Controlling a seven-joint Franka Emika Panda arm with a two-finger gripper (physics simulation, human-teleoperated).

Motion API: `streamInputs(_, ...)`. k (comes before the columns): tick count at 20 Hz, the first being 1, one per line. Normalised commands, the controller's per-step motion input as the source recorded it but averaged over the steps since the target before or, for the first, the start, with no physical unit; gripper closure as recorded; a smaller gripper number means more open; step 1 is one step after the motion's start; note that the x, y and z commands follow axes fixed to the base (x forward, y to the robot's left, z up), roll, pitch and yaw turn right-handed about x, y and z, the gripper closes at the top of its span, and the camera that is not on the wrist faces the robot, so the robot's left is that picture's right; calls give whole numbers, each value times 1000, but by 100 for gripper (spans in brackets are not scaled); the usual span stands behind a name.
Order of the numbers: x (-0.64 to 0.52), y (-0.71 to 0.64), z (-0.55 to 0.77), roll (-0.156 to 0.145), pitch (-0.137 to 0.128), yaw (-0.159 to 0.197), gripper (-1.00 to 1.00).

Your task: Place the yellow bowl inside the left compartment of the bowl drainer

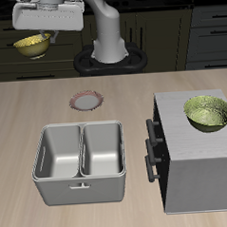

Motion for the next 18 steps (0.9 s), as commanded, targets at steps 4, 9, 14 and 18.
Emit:
streamInputs(4,202,214,300,-10,-11,-6,100)
streamInputs(9,217,218,398,-11,-18,-18,100)
streamInputs(14,185,239,286,-13,-13,-13,100)
streamInputs(18,209,173,166,-18,-6,-14,100)
